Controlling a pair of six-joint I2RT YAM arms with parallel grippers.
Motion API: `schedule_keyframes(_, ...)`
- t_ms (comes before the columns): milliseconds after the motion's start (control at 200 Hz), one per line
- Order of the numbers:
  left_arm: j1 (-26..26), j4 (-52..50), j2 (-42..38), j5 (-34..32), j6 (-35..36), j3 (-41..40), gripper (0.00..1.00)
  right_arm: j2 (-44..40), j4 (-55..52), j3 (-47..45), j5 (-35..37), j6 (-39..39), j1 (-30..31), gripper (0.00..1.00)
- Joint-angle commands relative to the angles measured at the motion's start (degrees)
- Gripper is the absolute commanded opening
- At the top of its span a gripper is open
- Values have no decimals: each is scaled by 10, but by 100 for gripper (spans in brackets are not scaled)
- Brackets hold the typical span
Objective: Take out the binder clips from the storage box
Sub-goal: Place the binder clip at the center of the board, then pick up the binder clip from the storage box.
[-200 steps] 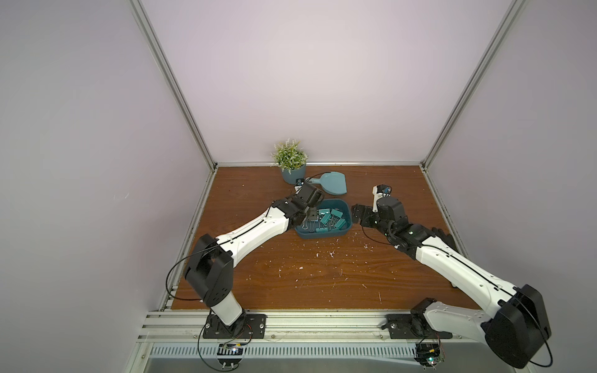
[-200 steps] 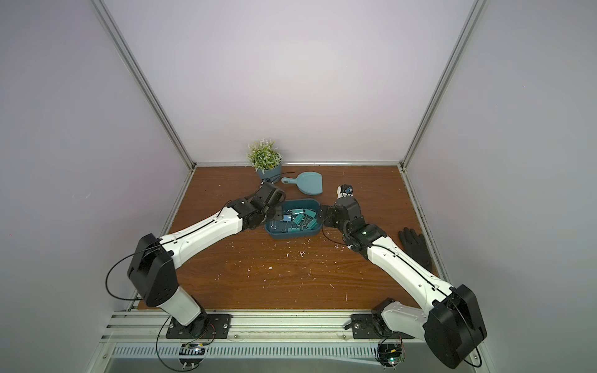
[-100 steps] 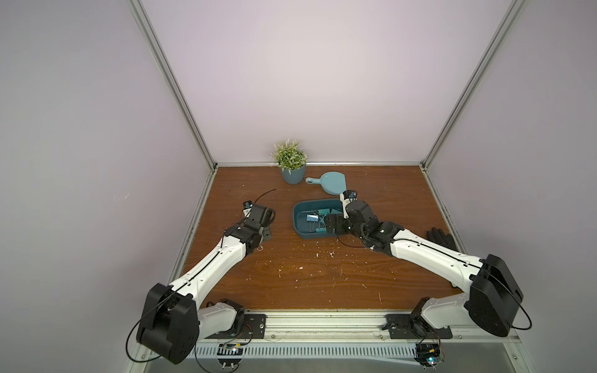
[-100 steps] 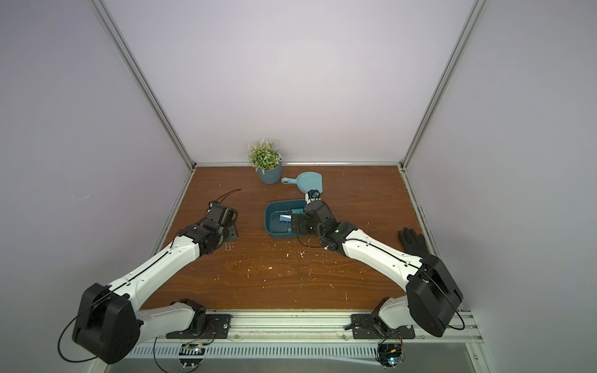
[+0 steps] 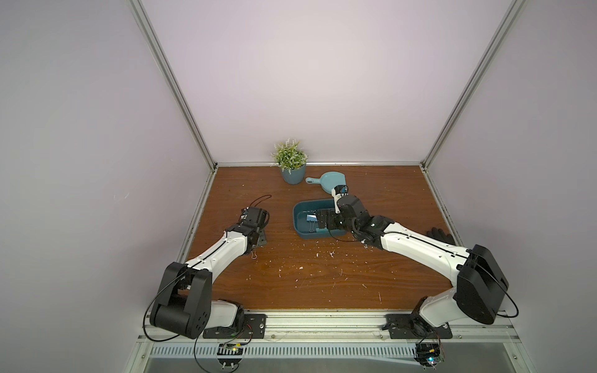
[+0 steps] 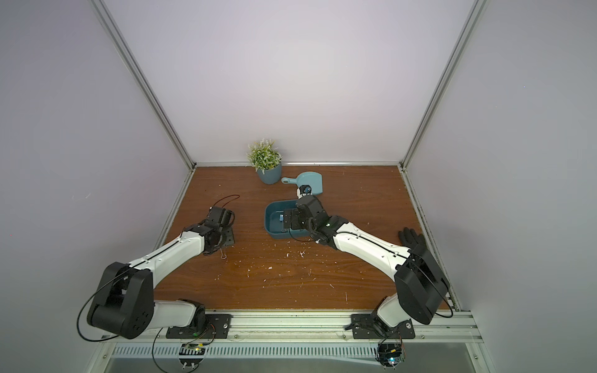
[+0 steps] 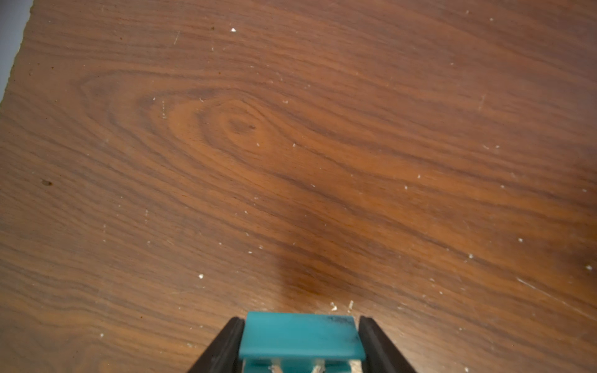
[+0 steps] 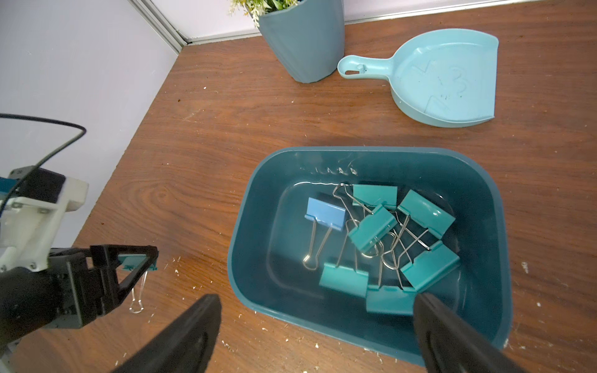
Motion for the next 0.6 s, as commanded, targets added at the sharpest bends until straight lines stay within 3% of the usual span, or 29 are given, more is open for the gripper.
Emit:
schedule_keyframes(0,8,-2,0,6,8,11,64,11,-12,32,7,3,3,99)
schedule_keyframes(185,9,-10,3,20,6,16,78,24,-26,38,10,5,3,99)
schedule_keyframes(300,6,-5,-10,67,0,30,84,33,-37,45,15,4,3,99)
schedule_keyframes(450,-46,6,-6,81,-11,91,83,32,-49,49,29,3,1,99)
schedule_keyframes(596,-110,6,50,83,-29,175,80,10,-52,37,34,0,-8,99)
